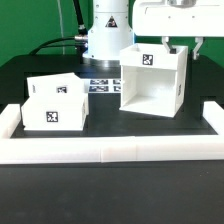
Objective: Assemble drawer
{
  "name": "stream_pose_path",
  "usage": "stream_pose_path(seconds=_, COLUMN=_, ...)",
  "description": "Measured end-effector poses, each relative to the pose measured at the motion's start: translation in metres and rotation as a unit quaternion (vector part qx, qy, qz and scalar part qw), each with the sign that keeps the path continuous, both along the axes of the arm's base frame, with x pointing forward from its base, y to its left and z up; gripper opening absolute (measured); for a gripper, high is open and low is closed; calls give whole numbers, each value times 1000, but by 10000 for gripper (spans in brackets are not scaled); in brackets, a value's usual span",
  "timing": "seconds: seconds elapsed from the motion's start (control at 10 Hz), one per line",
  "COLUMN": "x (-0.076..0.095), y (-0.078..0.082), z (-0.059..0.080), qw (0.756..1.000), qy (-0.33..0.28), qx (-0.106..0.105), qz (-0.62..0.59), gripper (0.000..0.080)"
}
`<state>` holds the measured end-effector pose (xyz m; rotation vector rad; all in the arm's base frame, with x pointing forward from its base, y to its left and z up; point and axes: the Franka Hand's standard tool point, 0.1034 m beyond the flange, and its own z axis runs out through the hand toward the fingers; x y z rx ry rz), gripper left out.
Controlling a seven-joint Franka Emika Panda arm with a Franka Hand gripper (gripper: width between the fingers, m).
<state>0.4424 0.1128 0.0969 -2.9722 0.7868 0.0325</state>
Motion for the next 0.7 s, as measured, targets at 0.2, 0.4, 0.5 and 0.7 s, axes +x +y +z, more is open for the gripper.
stream_pose_path(seconds=0.2, x=2, y=-4, z=1, qw=1000, qy=-2, qx=0, qz=6, gripper=36)
stream_pose_path(seconds=0.4, x=2, y=-3, z=1, qw=1000, qy=-2, qx=0, qz=6, gripper=36)
stream_pose_path(seconds=0.5, x=2, y=-3, z=1, qw=1000, qy=-2, qx=0, qz=6, gripper=36)
stream_pose_path(seconds=0.7, x=2, y=-3, z=1, qw=1000, qy=-2, qx=0, qz=6, gripper=36)
